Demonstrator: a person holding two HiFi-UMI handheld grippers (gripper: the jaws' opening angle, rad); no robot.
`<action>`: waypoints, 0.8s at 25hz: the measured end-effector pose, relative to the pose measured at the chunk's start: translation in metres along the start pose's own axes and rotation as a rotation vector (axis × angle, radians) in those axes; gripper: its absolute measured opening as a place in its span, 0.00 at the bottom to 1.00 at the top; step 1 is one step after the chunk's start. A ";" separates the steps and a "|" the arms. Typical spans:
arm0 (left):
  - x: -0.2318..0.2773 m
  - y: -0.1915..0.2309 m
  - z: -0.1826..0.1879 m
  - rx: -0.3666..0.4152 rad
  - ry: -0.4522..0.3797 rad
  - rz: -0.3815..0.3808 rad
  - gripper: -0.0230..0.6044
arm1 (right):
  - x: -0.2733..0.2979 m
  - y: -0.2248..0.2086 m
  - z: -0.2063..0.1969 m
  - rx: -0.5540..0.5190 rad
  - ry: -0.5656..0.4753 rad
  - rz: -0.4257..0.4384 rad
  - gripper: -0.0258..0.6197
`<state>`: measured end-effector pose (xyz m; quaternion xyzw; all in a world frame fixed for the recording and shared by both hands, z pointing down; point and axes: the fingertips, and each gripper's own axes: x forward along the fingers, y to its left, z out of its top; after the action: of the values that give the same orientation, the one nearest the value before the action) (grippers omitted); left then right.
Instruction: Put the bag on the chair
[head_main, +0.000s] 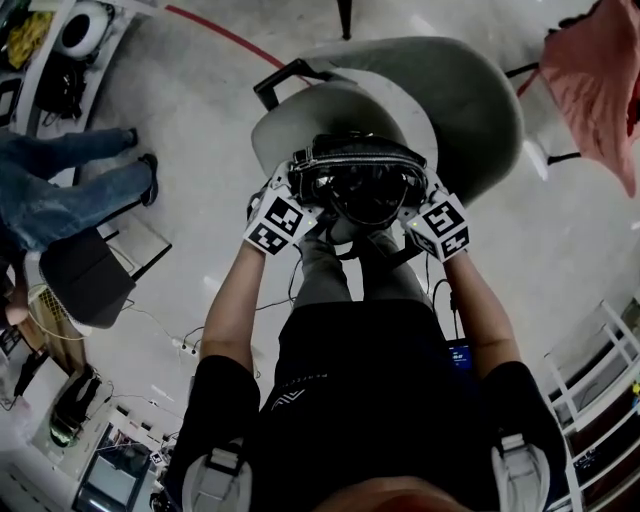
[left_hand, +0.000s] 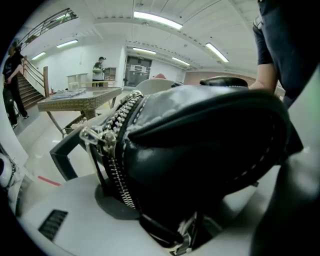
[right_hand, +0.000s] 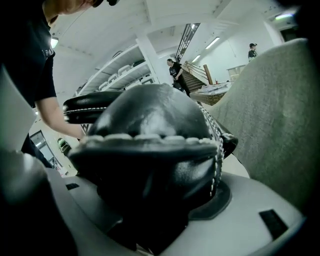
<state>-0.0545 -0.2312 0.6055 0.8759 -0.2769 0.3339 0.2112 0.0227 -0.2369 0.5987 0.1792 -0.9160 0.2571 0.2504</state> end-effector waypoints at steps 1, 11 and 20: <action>0.003 -0.002 -0.002 0.003 0.008 -0.005 0.50 | 0.000 -0.001 -0.005 0.009 -0.003 -0.004 0.45; 0.009 -0.002 -0.011 0.011 0.020 -0.031 0.50 | 0.005 -0.002 -0.015 0.003 -0.019 -0.009 0.46; 0.009 0.002 -0.010 0.026 -0.013 -0.048 0.51 | 0.007 -0.004 -0.013 -0.018 -0.017 -0.028 0.47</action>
<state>-0.0550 -0.2305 0.6186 0.8871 -0.2530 0.3266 0.2061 0.0237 -0.2347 0.6135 0.1919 -0.9178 0.2440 0.2477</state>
